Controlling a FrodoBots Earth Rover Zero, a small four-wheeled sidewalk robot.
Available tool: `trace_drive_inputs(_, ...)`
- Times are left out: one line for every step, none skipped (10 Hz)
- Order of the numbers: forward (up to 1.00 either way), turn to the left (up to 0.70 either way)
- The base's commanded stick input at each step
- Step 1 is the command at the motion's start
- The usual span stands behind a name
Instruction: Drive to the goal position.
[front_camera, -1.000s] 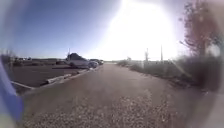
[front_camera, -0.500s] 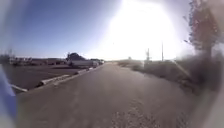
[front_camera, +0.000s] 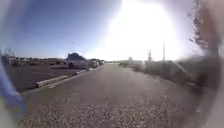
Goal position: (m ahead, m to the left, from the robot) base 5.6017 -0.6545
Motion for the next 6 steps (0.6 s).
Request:
trace_drive_inputs(0.70,0.00)
trace_drive_inputs(0.70,0.00)
trace_drive_inputs(0.70,0.00)
trace_drive_inputs(0.70,0.00)
trace_drive_inputs(0.70,0.00)
trace_drive_inputs(0.70,0.00)
